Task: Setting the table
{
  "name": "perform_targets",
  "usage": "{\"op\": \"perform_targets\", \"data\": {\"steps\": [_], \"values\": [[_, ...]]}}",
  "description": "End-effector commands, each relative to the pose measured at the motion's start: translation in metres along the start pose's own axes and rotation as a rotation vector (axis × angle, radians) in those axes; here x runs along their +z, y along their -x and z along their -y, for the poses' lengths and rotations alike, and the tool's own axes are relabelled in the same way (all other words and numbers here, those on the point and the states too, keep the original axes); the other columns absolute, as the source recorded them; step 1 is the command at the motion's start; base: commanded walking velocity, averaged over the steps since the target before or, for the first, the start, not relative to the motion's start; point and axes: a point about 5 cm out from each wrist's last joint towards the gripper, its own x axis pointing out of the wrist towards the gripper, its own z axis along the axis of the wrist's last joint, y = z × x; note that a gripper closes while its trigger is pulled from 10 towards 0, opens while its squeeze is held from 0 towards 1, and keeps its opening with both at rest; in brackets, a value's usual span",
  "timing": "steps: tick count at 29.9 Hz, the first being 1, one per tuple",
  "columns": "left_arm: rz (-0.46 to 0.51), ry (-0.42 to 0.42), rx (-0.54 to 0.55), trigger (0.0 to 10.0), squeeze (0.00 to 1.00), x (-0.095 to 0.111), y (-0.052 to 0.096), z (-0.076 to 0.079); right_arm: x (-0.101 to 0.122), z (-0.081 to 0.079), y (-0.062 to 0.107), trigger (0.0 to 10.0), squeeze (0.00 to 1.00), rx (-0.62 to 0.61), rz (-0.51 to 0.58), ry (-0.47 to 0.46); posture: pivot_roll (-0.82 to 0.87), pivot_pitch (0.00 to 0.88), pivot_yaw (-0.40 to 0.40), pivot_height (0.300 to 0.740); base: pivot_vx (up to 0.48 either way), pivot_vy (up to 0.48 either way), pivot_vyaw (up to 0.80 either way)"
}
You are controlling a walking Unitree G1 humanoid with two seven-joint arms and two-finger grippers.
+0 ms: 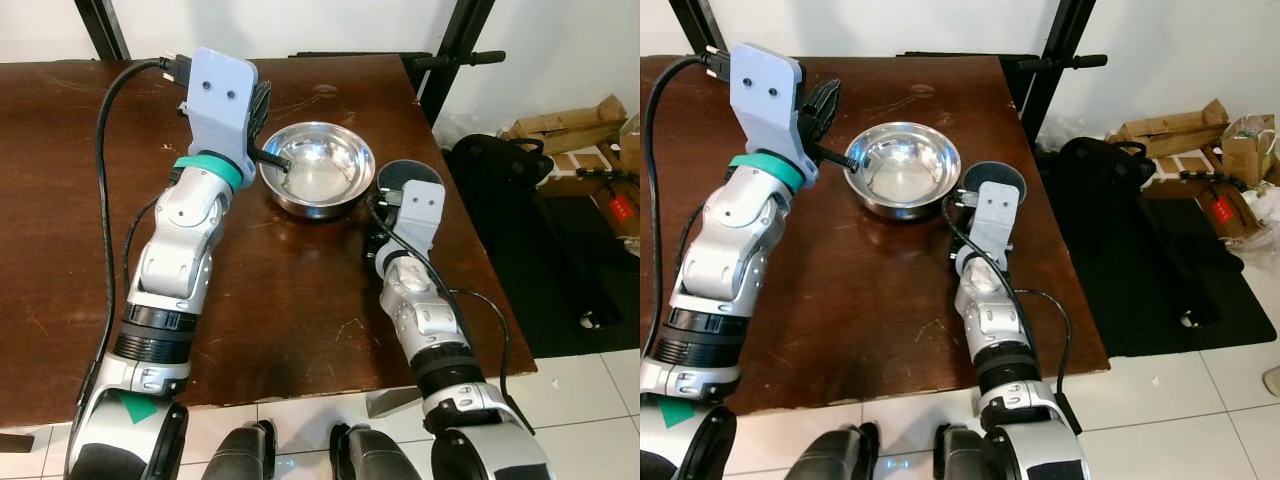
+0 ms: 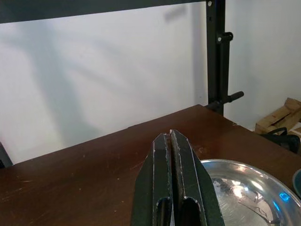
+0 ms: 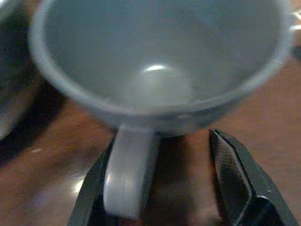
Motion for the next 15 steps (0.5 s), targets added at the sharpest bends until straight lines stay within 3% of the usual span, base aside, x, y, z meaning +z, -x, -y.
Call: {"op": "perform_targets", "data": {"steps": [1,10,15], "values": [[-0.019,0.009,0.0,10.0,0.0,-0.004,0.002,0.002,-0.01,0.01,-0.001,10.0,0.0,-0.054,-0.038,-0.018,0.04,0.099,0.011,0.74,0.0,0.0,0.0],[-0.02,0.017,-0.005,10.0,0.0,-0.004,0.0,0.005,-0.007,0.023,-0.003,10.0,0.0,-0.112,-0.019,-0.037,0.03,0.106,0.011,0.74,0.0,0.0,0.0],[-0.024,0.023,-0.01,10.0,0.0,-0.004,0.0,0.007,0.005,0.02,-0.004,10.0,0.0,-0.046,0.049,-0.092,0.02,0.109,0.011,0.74,0.0,0.0,0.0]]}}
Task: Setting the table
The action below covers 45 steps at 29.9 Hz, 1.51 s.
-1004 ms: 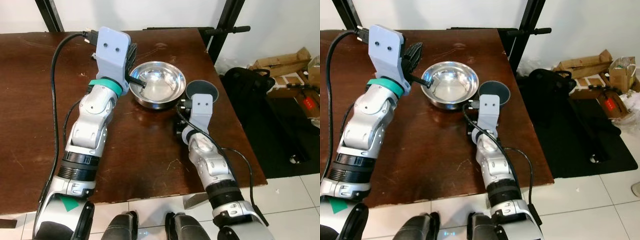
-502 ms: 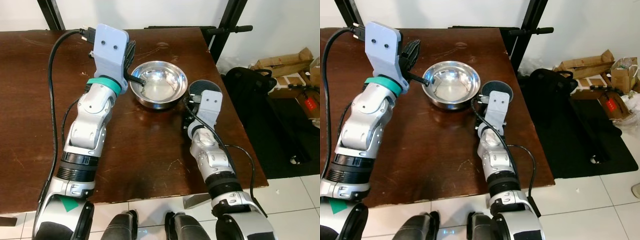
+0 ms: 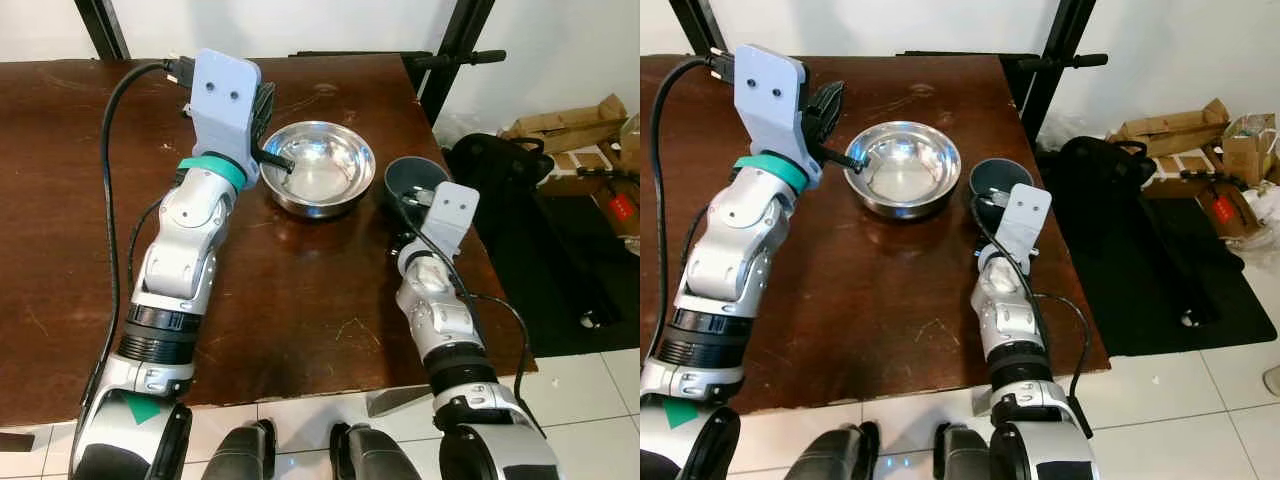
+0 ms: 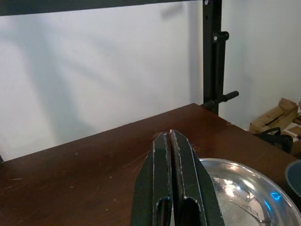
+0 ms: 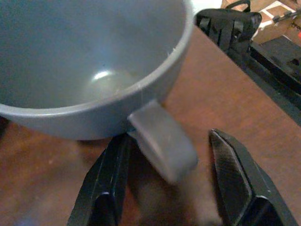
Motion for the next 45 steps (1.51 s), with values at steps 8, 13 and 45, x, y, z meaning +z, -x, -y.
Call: {"op": "perform_targets", "data": {"steps": [8,13,45], "values": [[-0.019,0.002,-0.002,10.0,0.0,-0.004,0.001,0.002,0.015,-0.01,-0.001,10.0,0.0,0.085,0.064,-0.094,0.03,0.111,0.01,0.74,0.0,0.0,0.0],[-0.019,0.002,-0.002,10.0,0.0,-0.004,0.001,0.002,0.015,-0.01,-0.001,10.0,0.0,0.086,0.065,-0.095,0.03,0.111,0.01,0.74,0.0,0.0,0.0],[-0.021,0.03,0.005,10.0,0.0,-0.005,0.002,0.008,0.028,0.0,-0.005,0.0,0.0,0.08,0.155,-0.079,0.01,0.123,-0.011,0.74,0.0,0.0,0.0]]}}
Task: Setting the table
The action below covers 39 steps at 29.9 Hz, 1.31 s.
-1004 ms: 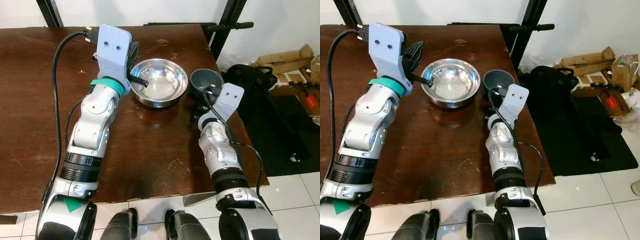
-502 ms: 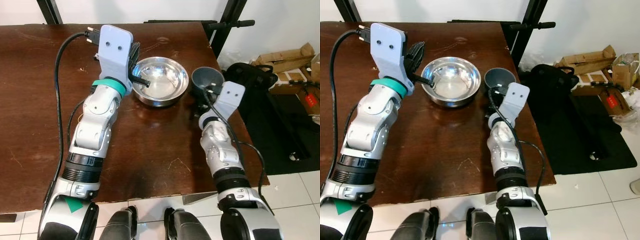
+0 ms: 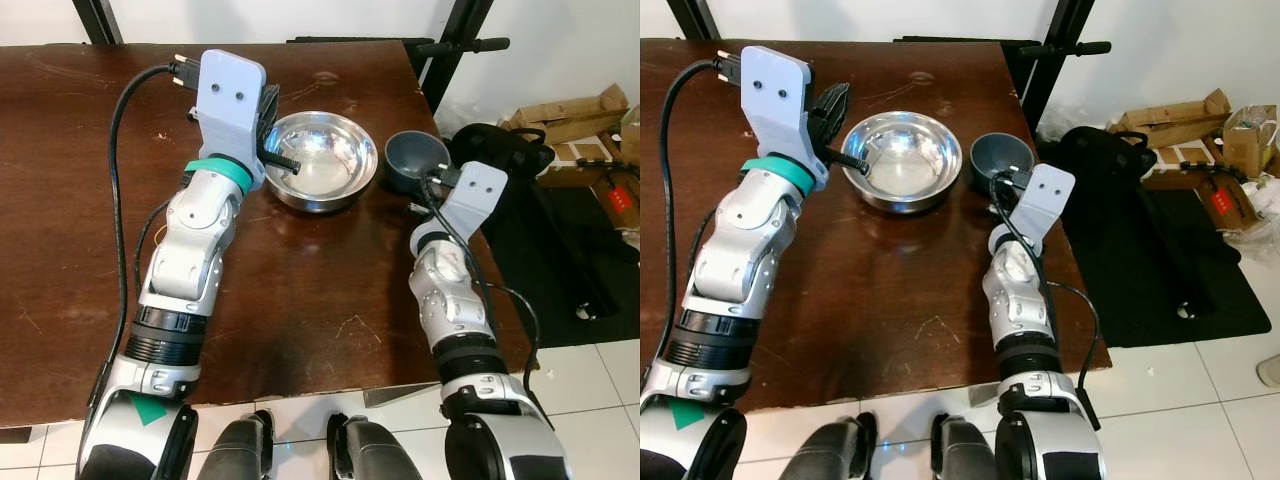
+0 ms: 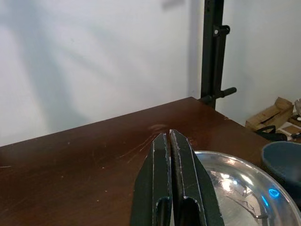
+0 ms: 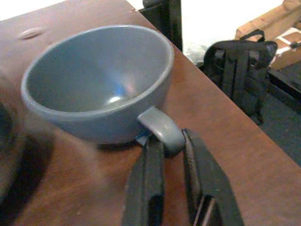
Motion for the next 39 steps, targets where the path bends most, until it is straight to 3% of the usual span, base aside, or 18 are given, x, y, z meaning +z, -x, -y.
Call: {"op": "perform_targets", "data": {"steps": [1,11,21,23,24,28,29,34,37,39], "values": [[-0.019,0.005,-0.003,10.0,0.0,-0.004,0.003,0.002,0.0,0.001,0.0,0.0,0.0,0.001,0.002,0.0,0.01,0.123,-0.011,0.74,0.0,0.0,0.0],[-0.022,0.002,-0.004,10.0,0.0,-0.006,0.003,0.002,0.019,-0.003,0.003,0.0,0.0,0.057,0.114,0.019,0.01,0.114,-0.01,0.74,0.0,0.0,0.0],[-0.056,-0.038,-0.001,10.0,0.0,-0.015,0.014,-0.007,0.048,0.004,0.027,0.0,0.0,0.122,0.269,0.044,0.02,0.092,0.002,0.74,0.0,0.0,0.0],[-0.062,-0.043,0.001,10.0,0.0,-0.017,0.016,-0.009,0.054,0.006,0.032,0.6,0.0,0.132,0.305,0.059,0.02,0.085,0.008,0.74,0.0,0.0,0.0],[-0.066,-0.048,0.002,10.0,0.0,-0.018,0.018,-0.01,0.064,0.006,0.038,10.0,0.0,0.157,0.359,0.065,0.01,0.077,0.012,0.74,0.0,0.0,0.0],[-0.069,-0.056,0.002,10.0,0.0,-0.02,0.021,-0.013,0.076,0.004,0.043,10.0,0.0,0.182,0.42,0.069,0.01,0.065,0.019,0.74,0.0,0.0,0.0],[-0.091,-0.052,0.013,10.0,0.0,-0.025,0.033,-0.019,0.098,0.001,0.056,10.0,0.0,0.227,0.523,0.052,0.0,0.038,0.029,0.74,0.0,0.0,0.0],[-0.102,-0.045,0.017,10.0,0.0,-0.027,0.038,-0.022,0.102,0.001,0.06,10.0,0.0,0.236,0.537,0.043,0.0,0.038,0.029,0.74,0.0,0.0,0.0],[-0.206,-0.012,0.023,10.0,0.0,-0.047,0.077,-0.021,0.063,0.015,0.08,10.0,0.0,0.207,0.444,0.087,0.02,0.0,0.036,0.74,0.0,0.0,0.0],[-0.206,-0.012,0.023,10.0,0.0,-0.047,0.077,-0.021,0.063,0.015,0.08,10.0,0.0,0.207,0.444,0.087,0.02,0.0,0.036,0.74,0.0,0.0,0.0]]}}
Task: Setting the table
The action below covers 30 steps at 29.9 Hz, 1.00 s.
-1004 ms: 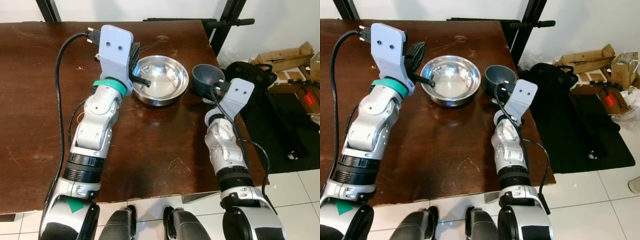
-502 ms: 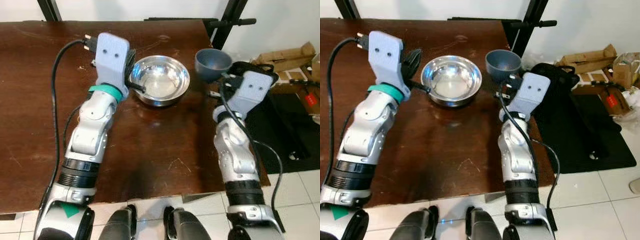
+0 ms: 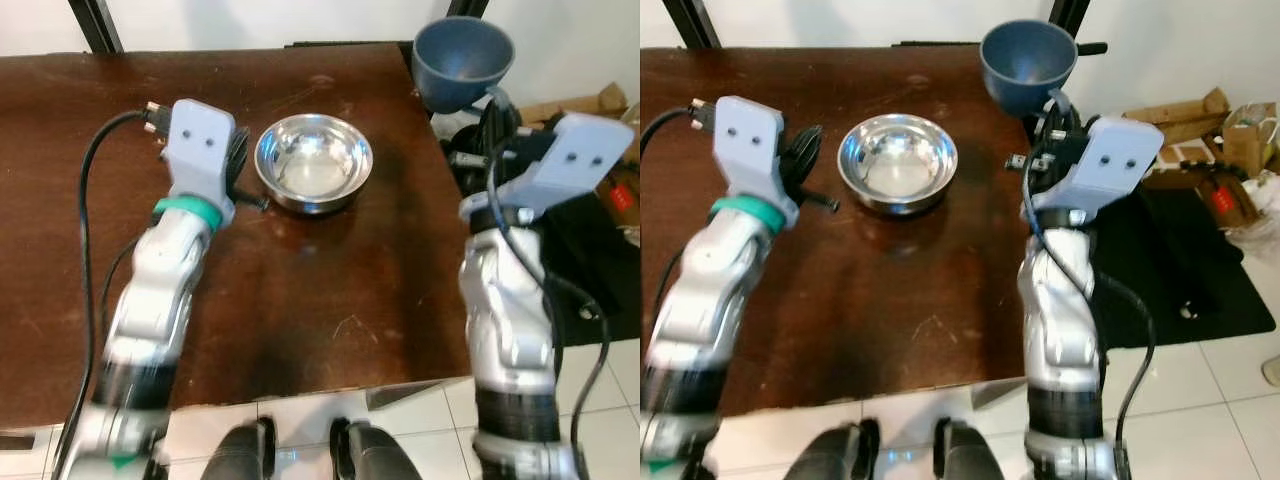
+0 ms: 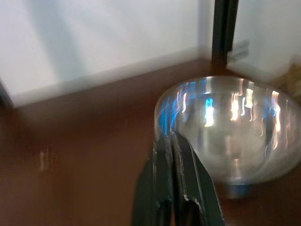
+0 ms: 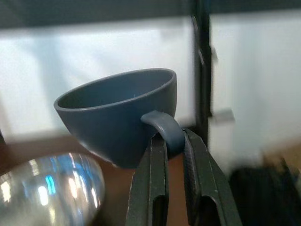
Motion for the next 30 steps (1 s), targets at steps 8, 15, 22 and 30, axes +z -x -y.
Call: {"op": "perform_targets", "data": {"steps": [8,15,22,30], "values": [[-0.005,0.029,0.029,10.0,0.0,-0.004,-0.003,0.004,-0.006,-0.002,0.001,10.0,0.0,-0.016,0.008,0.071,0.02,0.0,0.036,0.74,0.0,0.0,0.0],[0.02,0.016,0.003,10.0,0.0,-0.001,-0.011,0.007,-0.014,0.009,0.006,10.0,0.0,-0.032,-0.041,0.12,0.0,0.0,0.042,0.74,-0.036,0.0,0.0],[0.031,0.0,-0.038,10.0,0.0,0.0,-0.014,0.01,-0.017,0.019,0.009,10.0,0.0,-0.017,-0.061,0.164,-0.02,0.0,0.058,0.74,-0.344,0.0,0.0],[0.017,-0.032,-0.086,10.0,0.0,0.001,-0.012,0.01,-0.013,0.032,0.016,10.0,0.0,0.037,-0.063,0.229,-0.02,0.0,0.085,0.74,-0.403,0.0,0.0]]}}
